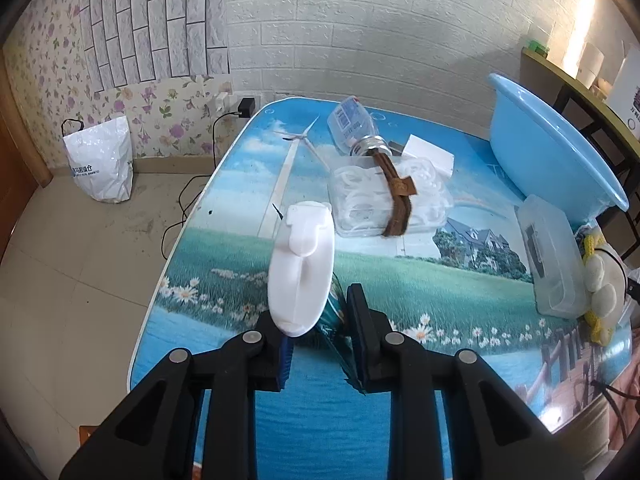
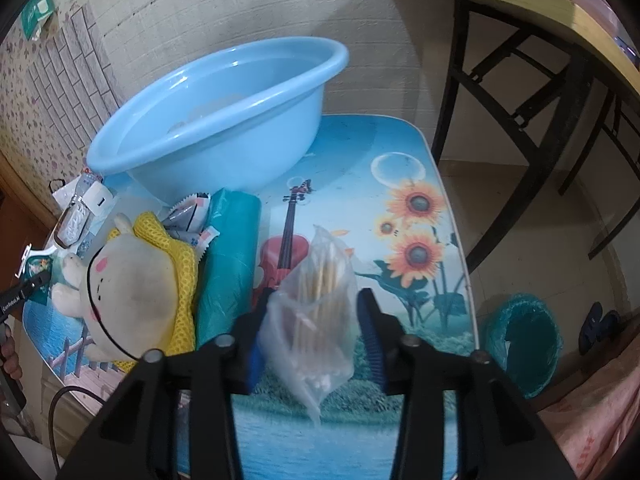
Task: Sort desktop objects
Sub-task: 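Lift and carry the hook with the left tool while the right tool carries the swab bag to the basin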
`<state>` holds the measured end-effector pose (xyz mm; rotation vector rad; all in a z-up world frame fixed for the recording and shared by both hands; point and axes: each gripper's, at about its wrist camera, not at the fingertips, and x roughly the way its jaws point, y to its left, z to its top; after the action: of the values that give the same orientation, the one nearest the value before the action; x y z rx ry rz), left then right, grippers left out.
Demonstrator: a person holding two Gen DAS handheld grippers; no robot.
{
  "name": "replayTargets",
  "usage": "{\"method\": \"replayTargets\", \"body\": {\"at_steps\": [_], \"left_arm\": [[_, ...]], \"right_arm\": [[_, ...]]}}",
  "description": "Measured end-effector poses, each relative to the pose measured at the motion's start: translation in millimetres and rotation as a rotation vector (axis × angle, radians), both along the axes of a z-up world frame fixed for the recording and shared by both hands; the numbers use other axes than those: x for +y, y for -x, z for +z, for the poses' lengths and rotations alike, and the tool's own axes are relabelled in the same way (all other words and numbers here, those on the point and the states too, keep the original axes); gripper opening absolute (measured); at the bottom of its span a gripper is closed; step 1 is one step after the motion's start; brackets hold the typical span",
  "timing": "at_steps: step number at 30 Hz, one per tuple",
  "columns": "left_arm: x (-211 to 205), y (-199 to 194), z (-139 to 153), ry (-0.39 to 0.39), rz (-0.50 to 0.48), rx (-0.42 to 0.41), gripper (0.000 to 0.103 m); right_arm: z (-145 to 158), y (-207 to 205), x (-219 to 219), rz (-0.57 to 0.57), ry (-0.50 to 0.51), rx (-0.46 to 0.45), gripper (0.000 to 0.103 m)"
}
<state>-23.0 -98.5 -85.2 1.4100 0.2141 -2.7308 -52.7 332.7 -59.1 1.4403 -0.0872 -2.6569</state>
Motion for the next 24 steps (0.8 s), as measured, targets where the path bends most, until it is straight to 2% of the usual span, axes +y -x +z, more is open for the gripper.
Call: {"method": "replayTargets", "body": {"at_steps": [5,8,9,11,13,16,24], "left_arm": [[3.9,9.4,-2.5,0.036,0.006,0.022,0.032],[9.0,13.0,-3.6,0.074,-0.005,0.03,0.033],[9.6,13.9,-3.4,0.078,-0.008,0.033,0.033],[9.1,13.8,-2.9,0.067,-0.012,0.04,0.025],[9.9,13.8,-2.5,0.071,-0.017,0.04,0.023],[9.2,11.9,-0.4,0.077,-0.004,0.045,0.022],[-4.7,3.7,24.3,0.05,0.031,0.094,0.021]], "right_arm": [[-6.2,8.9,-5.7,0.001,-0.012,-0.009,0.046],[-11.5,12.6,-5.3,-0.003,0.0,-0.023,0.046],[-12.2,13.0,-5.1,-0.004,0.007,-0.021,0.046],[-11.6,12.5,-5.4,-0.001,0.012,-0.015,0.043],[-11.1,12.2,-4.7,-0.003,0.017,-0.013,0.033],[-9.7,11.3,-1.8,-0.009,0.033,-0.013,0.028],[15.0,5.2,6.4,-0.028,0.054,0.054,0.024]]}}
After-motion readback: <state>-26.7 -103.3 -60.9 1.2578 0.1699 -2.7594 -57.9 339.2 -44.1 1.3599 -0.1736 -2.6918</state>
